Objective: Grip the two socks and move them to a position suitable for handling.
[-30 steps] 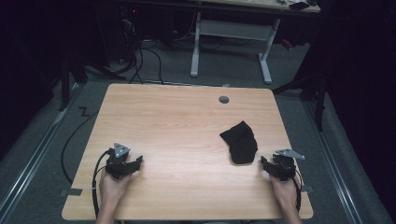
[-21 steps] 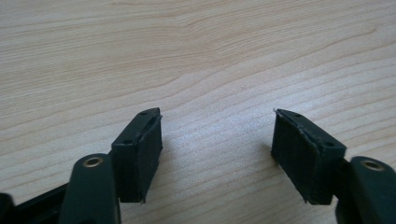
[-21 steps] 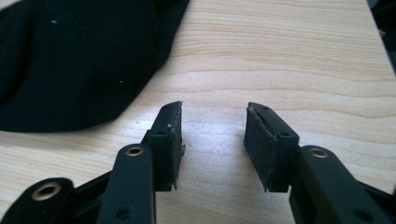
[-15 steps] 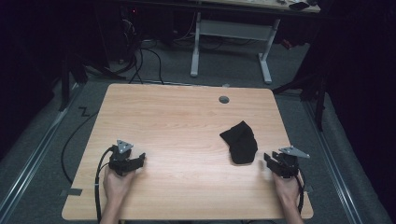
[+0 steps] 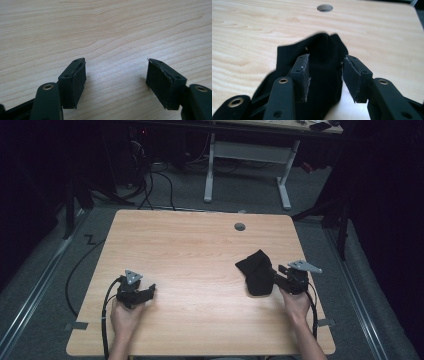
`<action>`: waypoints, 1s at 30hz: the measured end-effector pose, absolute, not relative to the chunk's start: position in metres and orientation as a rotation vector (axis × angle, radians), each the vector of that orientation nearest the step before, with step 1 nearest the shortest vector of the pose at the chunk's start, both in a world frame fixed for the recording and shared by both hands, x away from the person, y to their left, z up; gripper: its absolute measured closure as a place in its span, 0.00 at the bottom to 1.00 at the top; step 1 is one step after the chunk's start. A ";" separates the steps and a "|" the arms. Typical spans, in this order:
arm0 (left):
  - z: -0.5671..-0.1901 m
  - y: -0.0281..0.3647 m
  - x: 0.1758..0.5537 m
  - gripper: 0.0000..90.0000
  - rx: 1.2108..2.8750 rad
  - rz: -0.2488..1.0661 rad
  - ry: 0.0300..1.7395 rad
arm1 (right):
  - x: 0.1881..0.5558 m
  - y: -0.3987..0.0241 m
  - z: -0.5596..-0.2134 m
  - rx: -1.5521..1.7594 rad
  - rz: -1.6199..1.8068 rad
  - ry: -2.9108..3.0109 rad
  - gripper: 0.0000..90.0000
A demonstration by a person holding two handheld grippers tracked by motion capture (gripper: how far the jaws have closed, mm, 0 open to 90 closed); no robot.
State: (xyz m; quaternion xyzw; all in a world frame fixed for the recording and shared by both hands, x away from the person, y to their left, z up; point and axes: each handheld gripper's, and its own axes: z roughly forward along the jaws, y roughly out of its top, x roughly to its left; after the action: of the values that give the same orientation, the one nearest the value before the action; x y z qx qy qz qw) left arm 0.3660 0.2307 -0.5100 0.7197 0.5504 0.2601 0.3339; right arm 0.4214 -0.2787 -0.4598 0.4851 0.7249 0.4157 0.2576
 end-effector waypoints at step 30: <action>-0.510 0.231 0.366 0.36 1.877 0.679 1.439 | 0.484 -0.248 -0.471 1.330 1.052 2.122 0.98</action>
State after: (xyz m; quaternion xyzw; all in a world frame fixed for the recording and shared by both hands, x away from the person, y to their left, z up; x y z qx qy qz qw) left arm 0.3659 0.2307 -0.5100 0.7190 0.5512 0.2603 0.3338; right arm 0.4841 -0.2483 -0.4710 0.4787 0.7636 0.3787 0.2107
